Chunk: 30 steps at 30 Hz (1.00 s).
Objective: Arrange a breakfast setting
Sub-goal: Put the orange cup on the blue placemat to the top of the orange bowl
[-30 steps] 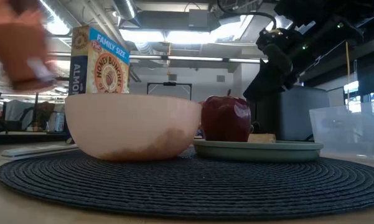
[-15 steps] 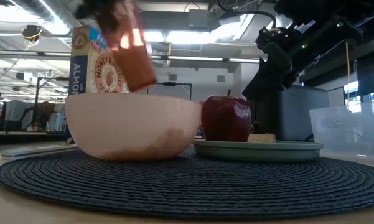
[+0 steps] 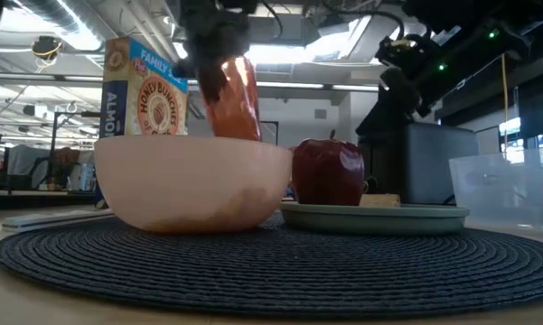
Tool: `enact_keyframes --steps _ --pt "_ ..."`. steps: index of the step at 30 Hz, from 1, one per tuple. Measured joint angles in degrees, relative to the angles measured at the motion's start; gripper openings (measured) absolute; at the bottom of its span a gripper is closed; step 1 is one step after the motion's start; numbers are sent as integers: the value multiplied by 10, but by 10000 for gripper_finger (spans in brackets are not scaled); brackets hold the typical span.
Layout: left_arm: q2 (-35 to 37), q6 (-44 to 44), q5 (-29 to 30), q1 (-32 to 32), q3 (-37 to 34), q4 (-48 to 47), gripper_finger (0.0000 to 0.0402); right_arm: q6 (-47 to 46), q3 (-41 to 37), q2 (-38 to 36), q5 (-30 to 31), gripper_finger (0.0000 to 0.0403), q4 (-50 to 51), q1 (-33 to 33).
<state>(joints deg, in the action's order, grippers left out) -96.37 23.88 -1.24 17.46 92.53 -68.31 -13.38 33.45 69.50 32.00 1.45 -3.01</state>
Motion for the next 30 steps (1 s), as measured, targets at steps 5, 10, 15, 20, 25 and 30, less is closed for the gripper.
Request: enact_keyframes --steps 5,10,15,20,25,30 --pt "-49 -16 -67 26 22 1 6 3 0 -18 0 230 2 0" --pt "-93 -20 -74 31 22 0 5 3 0 -19 0 230 6 0" --pt "-109 -36 -101 31 22 -1 12 2 0 -19 5 230 17 0" --pt "-110 -50 -112 31 22 -3 16 2 0 -19 6 230 17 0" --pt "-110 -46 -76 23 22 -2 10 2 0 -19 6 230 17 0" --pt "-110 -58 -86 9 22 4 17 2 0 -19 22 230 16 0"
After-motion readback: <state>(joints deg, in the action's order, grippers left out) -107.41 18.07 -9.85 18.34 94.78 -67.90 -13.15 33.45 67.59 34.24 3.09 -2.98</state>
